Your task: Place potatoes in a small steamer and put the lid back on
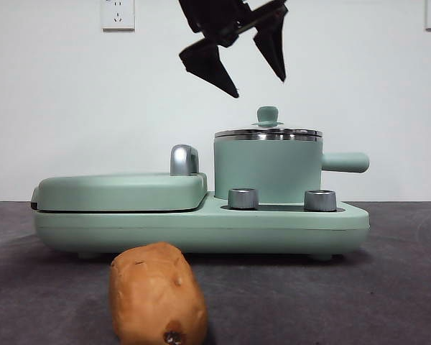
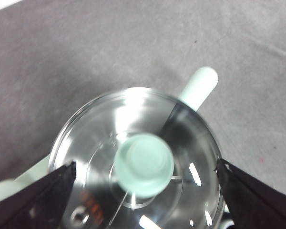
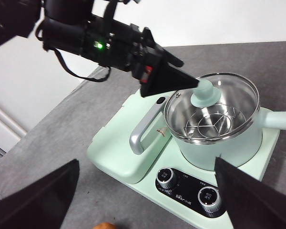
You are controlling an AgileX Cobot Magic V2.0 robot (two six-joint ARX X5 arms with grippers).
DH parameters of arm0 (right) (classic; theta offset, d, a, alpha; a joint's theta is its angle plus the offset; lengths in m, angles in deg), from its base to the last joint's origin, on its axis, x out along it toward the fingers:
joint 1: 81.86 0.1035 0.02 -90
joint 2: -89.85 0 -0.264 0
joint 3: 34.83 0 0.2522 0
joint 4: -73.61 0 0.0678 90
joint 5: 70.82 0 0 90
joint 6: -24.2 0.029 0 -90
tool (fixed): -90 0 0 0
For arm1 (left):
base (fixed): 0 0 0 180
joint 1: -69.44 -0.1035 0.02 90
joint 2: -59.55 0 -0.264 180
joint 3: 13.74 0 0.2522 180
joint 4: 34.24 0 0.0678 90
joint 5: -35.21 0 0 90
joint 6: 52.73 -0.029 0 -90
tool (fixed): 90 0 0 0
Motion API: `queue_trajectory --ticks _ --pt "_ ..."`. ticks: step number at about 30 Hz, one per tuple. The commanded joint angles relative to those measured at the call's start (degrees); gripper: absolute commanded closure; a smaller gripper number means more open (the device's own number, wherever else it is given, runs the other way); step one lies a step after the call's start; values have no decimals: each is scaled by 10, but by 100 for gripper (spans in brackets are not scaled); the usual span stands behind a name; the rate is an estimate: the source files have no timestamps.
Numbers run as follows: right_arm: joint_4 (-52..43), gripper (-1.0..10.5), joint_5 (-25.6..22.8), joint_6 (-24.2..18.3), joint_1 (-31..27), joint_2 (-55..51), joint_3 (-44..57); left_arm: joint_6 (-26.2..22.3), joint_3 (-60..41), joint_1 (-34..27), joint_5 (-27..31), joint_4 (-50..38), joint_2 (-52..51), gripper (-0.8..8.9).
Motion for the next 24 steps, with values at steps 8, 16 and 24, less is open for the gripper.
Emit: queue_trajectory --ticks 8,16,24 --pt "2 492 5 8 0 2 -11 11 21 17 15 -30 56 350" --pt "2 492 15 10 0 2 -11 11 21 22 15 -16 56 460" --pt "2 492 15 12 0 2 -11 7 21 22 15 -16 57 544"
